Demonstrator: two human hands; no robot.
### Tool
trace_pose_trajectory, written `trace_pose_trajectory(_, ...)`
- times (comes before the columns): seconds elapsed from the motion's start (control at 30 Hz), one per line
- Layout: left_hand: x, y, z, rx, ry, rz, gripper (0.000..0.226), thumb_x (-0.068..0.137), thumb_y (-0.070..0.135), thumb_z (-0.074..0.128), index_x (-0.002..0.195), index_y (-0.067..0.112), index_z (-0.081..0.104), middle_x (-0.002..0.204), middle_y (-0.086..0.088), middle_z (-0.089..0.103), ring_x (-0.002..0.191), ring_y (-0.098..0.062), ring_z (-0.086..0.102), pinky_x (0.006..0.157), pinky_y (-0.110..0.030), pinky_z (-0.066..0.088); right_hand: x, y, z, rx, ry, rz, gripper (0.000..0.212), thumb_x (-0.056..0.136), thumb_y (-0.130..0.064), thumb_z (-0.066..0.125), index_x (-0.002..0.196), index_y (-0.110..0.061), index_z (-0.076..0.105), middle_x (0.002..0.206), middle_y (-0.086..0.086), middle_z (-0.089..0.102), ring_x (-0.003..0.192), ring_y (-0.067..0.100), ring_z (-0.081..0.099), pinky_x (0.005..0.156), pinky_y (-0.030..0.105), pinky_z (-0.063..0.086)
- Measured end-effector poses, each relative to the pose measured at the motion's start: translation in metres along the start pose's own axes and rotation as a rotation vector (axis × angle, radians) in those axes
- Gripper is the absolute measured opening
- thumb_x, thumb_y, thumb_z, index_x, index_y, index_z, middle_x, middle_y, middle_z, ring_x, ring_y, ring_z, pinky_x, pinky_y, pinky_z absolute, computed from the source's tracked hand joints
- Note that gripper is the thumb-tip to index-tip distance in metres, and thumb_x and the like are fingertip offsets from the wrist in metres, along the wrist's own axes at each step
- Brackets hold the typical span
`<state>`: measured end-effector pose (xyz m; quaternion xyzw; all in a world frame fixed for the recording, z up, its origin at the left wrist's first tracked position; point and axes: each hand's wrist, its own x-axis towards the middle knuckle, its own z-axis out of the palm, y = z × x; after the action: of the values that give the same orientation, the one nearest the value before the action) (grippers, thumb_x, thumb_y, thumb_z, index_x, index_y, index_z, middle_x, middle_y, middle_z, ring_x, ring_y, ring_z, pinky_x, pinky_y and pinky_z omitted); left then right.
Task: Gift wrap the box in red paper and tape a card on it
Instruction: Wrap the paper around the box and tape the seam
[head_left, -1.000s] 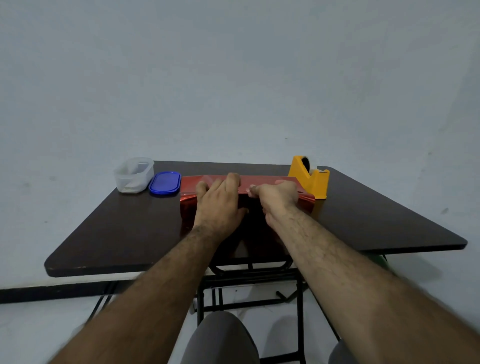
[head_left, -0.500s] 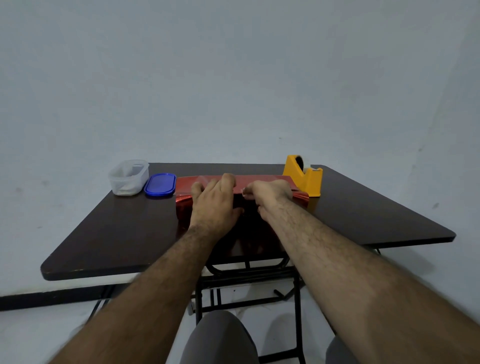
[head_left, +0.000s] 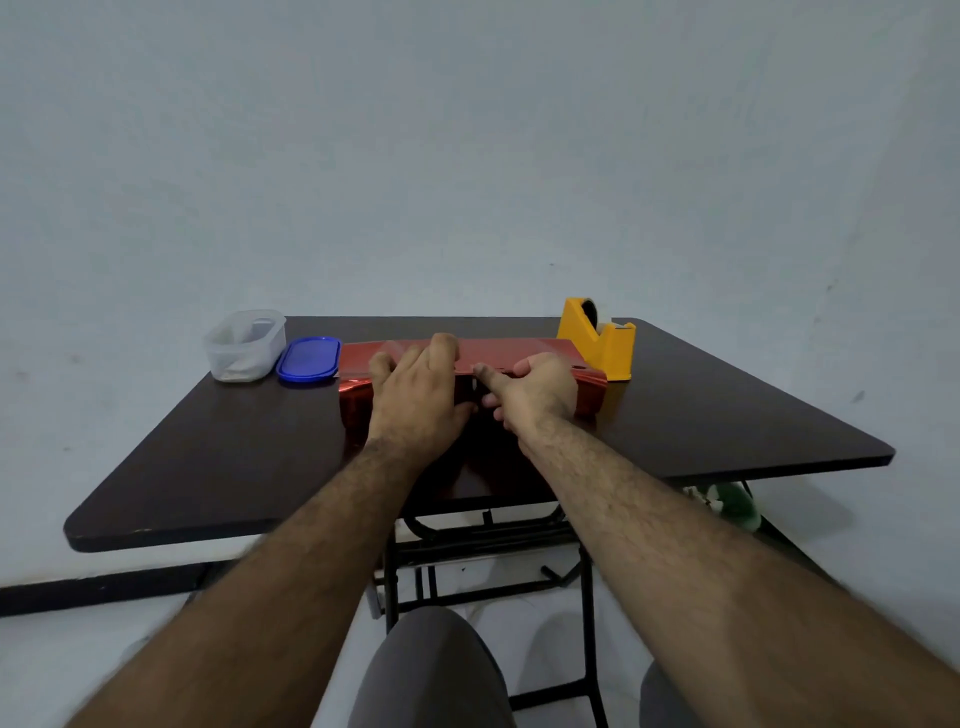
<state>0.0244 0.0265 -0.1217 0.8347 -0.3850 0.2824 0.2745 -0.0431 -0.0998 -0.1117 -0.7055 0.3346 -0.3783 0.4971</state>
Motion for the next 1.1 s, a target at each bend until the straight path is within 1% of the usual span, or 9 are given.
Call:
trace_pose_trajectory(0.17, 0.001, 0.001, 0.001, -0.01, 0.006, -0.001, 0.061, 0.077, 0.034, 0.088, 0.12, 0.024, 0.046, 0.114, 0.006, 0.065, 0.114, -0.02, 0.061, 0.111, -0.049, 0.031, -0.005, 0.012, -0.006, -0.133, 0.071, -0.089, 0.051, 0.076, -0.06, 0.089, 0.089, -0.026, 0.052, 0.065, -0.004, 0.073, 0.044, 0.005, 0.065, 0.05, 0.029, 0.056)
trace_pose_trajectory(0.3, 0.001, 0.001, 0.001, 0.014, 0.004, 0.002, 0.062, 0.078, 0.034, 0.087, 0.122, 0.022, 0.045, 0.115, 0.005, 0.065, 0.115, -0.02, 0.061, 0.111, -0.048, 0.03, -0.005, 0.016, -0.004, -0.302, 0.09, -0.116, 0.051, 0.072, -0.053, 0.092, 0.084, -0.028, 0.049, 0.075, -0.006, 0.072, 0.064, 0.017, 0.073, 0.059, 0.035, 0.062)
trace_pose_trajectory(0.43, 0.001, 0.0, 0.001, 0.01, 0.001, 0.001, 0.063, 0.079, 0.033, 0.087, 0.124, 0.022, 0.045, 0.116, 0.005, 0.065, 0.115, -0.02, 0.061, 0.112, -0.048, 0.029, -0.008, 0.006, -0.011, -0.486, 0.056, -0.253, 0.03, 0.08, -0.023, 0.081, 0.086, -0.027, 0.052, 0.081, -0.007, 0.066, 0.076, 0.021, 0.067, 0.062, 0.03, 0.051)
trace_pose_trajectory(0.5, 0.002, -0.001, 0.002, 0.008, -0.004, 0.004, 0.062, 0.079, 0.032, 0.086, 0.124, 0.023, 0.044, 0.117, 0.005, 0.065, 0.115, -0.021, 0.061, 0.112, -0.049, 0.03, -0.01, 0.001, -0.014, -0.473, 0.068, -0.419, 0.023, 0.08, -0.019, 0.073, 0.09, -0.026, 0.053, 0.074, -0.007, 0.063, 0.07, 0.021, 0.063, 0.061, 0.032, 0.052)
trace_pose_trajectory(0.57, 0.002, -0.001, 0.003, 0.009, 0.001, 0.011, 0.061, 0.08, 0.031, 0.084, 0.124, 0.023, 0.043, 0.116, 0.005, 0.066, 0.115, -0.021, 0.062, 0.112, -0.05, 0.031, -0.009, -0.003, -0.015, -0.48, 0.057, -0.586, 0.02, 0.085, -0.027, 0.071, 0.103, -0.029, 0.063, 0.07, -0.008, 0.064, 0.07, 0.019, 0.064, 0.065, 0.031, 0.054)
trace_pose_trajectory(0.67, 0.002, -0.002, 0.003, 0.002, 0.002, 0.013, 0.057, 0.081, 0.029, 0.08, 0.122, 0.024, 0.042, 0.114, 0.007, 0.065, 0.115, -0.02, 0.061, 0.111, -0.051, 0.03, -0.001, -0.009, -0.015, -0.632, -0.055, -0.73, 0.032, 0.092, -0.042, 0.068, 0.123, -0.035, 0.074, 0.09, -0.007, 0.078, 0.091, 0.02, 0.072, 0.081, 0.032, 0.059)
trace_pose_trajectory(0.77, 0.002, -0.002, 0.003, 0.003, 0.001, 0.011, 0.055, 0.081, 0.029, 0.08, 0.12, 0.024, 0.042, 0.112, 0.008, 0.064, 0.112, -0.019, 0.061, 0.113, -0.051, 0.03, 0.009, -0.01, -0.019, -0.785, -0.104, -0.77, 0.035, 0.094, -0.053, 0.066, 0.123, -0.036, 0.076, 0.107, -0.008, 0.08, 0.104, 0.02, 0.072, 0.087, 0.032, 0.058)
trace_pose_trajectory(0.93, 0.002, -0.001, 0.002, 0.012, -0.021, 0.013, 0.062, 0.08, 0.033, 0.086, 0.123, 0.024, 0.042, 0.116, 0.007, 0.064, 0.115, -0.019, 0.06, 0.114, -0.05, 0.029, 0.015, -0.005, -0.033, -0.833, -0.048, -0.783, 0.047, 0.092, -0.065, 0.065, 0.125, -0.035, 0.076, 0.113, -0.009, 0.079, 0.109, 0.017, 0.071, 0.089, 0.033, 0.058)
trace_pose_trajectory(1.1, 0.001, 0.0, 0.002, 0.014, -0.027, 0.021, 0.054, 0.084, 0.033, 0.079, 0.122, 0.023, 0.042, 0.113, 0.006, 0.064, 0.114, -0.02, 0.06, 0.11, -0.05, 0.028, 0.012, -0.01, -0.035, -0.986, -0.045, -0.851, 0.056, 0.087, -0.078, 0.058, 0.113, -0.031, 0.074, 0.098, -0.006, 0.076, 0.096, 0.02, 0.071, 0.08, 0.035, 0.058)
